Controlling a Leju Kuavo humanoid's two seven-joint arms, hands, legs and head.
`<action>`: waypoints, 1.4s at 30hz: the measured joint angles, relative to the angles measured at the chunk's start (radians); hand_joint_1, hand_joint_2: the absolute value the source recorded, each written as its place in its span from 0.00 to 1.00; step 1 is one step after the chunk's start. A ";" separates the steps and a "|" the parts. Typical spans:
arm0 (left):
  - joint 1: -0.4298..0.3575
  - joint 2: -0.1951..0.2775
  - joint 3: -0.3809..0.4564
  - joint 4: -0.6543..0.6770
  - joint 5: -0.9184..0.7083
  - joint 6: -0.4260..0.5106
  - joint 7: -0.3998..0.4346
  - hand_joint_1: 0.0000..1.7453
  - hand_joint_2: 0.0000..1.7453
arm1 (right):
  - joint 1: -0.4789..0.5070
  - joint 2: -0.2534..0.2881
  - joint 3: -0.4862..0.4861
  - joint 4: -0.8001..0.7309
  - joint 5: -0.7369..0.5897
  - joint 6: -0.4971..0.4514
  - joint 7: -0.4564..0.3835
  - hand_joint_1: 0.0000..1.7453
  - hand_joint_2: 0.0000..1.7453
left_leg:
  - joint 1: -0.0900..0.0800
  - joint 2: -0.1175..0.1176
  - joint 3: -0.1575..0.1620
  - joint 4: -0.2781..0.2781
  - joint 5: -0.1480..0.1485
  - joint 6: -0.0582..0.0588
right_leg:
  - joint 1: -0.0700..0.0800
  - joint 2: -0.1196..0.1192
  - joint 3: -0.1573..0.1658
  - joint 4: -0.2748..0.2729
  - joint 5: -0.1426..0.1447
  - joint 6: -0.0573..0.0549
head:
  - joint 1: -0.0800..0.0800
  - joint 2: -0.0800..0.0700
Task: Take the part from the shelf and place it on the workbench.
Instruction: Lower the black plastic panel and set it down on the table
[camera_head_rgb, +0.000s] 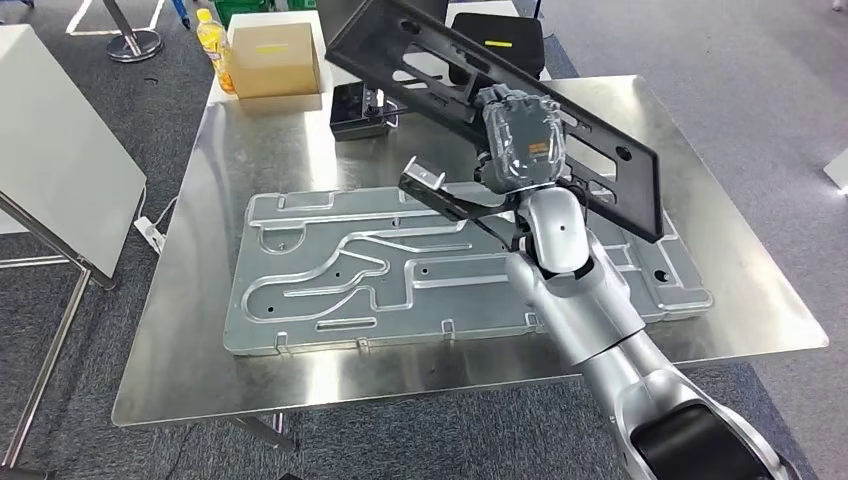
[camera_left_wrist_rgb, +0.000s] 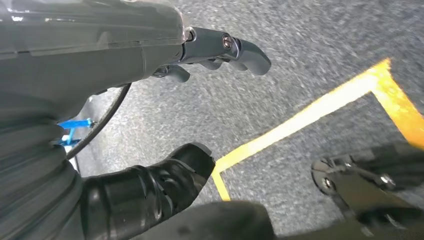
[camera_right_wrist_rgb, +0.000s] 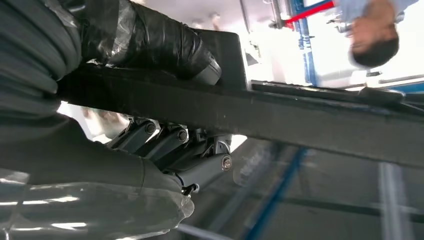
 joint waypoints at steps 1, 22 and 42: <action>-0.002 -0.002 -0.002 0.000 0.000 -0.002 0.001 0.00 1.00 | 0.004 0.003 0.014 0.019 0.035 -0.009 0.008 0.95 1.00 | 0.000 0.000 0.000 -0.001 0.000 0.002 | -0.003 0.000 -0.035 0.067 -0.029 0.004 | 0.000 0.000; -0.008 -0.009 -0.031 0.000 -0.013 -0.012 -0.013 0.00 1.00 | 0.117 0.093 0.283 0.419 0.210 -0.159 0.088 0.95 1.00 | 0.001 -0.003 -0.054 0.131 -0.048 -0.043 | -0.007 -0.001 0.034 -0.107 0.077 -0.035 | -0.001 0.000; -0.014 -0.017 -0.050 0.000 0.010 0.031 -0.029 0.00 0.00 | 0.187 0.111 0.296 0.556 0.147 -0.136 -0.055 0.00 0.00 | -0.001 0.005 0.027 0.014 -0.030 -0.037 | -0.008 -0.001 0.056 -0.110 0.066 -0.016 | -0.001 0.000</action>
